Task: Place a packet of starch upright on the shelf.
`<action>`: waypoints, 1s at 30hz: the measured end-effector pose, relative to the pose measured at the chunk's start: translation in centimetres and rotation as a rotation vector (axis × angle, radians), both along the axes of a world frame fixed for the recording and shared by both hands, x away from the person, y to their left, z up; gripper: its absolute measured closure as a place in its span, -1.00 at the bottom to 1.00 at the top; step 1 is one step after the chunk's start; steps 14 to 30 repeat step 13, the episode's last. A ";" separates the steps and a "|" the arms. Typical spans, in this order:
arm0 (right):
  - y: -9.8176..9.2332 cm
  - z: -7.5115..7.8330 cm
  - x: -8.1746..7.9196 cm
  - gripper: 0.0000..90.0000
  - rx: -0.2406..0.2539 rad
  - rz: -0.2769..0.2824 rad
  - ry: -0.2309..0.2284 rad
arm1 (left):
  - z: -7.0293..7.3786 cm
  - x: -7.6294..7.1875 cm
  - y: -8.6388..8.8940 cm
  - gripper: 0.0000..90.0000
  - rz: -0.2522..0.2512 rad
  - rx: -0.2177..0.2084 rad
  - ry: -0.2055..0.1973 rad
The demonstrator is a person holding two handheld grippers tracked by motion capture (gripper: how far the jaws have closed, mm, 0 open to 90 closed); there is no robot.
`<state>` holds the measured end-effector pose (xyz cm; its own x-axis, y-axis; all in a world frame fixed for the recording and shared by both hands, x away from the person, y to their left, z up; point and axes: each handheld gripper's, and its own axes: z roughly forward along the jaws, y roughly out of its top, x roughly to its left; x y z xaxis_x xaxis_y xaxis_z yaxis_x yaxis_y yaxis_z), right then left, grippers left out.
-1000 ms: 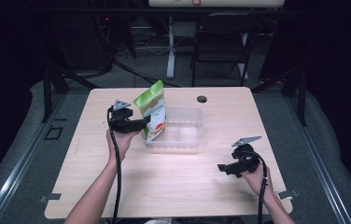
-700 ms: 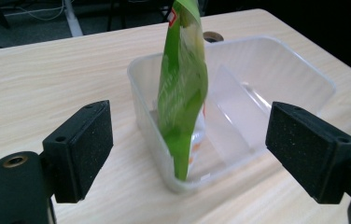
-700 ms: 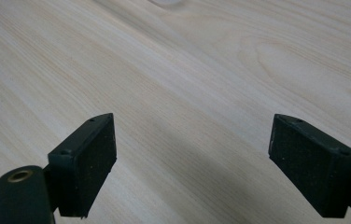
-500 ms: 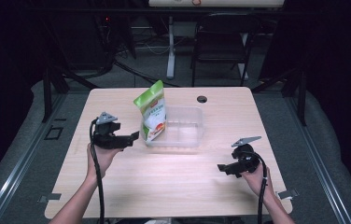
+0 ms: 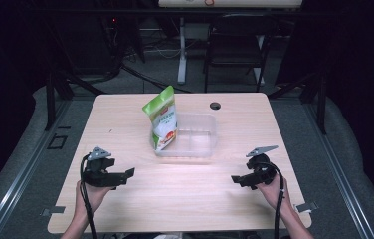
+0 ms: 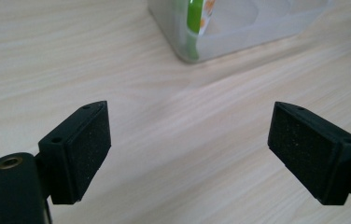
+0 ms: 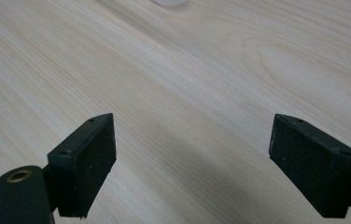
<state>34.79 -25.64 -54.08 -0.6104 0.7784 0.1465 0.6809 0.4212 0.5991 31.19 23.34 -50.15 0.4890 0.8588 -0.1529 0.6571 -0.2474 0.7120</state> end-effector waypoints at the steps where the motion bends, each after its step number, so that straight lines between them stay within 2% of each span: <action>1: 0.0 0.0 0.0 -0.68 -0.002 -0.001 -0.001 | -0.4 -0.4 0.3 -0.74 0.003 0.002 -0.001; 4: 0.0 0.0 0.0 -0.68 -0.005 0.000 -0.007 | -1.2 -0.8 0.6 -0.75 0.012 0.007 -0.004; 7: 0.0 -0.1 0.0 -0.68 -0.007 0.000 -0.008 | -1.6 -0.6 0.8 -0.79 -0.005 0.057 -0.015; 10: 0.0 -0.1 0.0 -0.68 -0.011 0.004 0.003 | -1.8 -0.2 1.1 -0.82 0.004 0.030 -0.032; 12: 0.0 -0.1 0.1 -0.68 -0.004 0.001 0.004 | -2.1 0.1 1.2 -0.84 0.011 0.008 -0.022; 30: 0.0 -0.1 0.1 -0.68 -0.004 0.001 0.004 | -2.1 0.1 1.2 -0.87 0.011 0.008 -0.022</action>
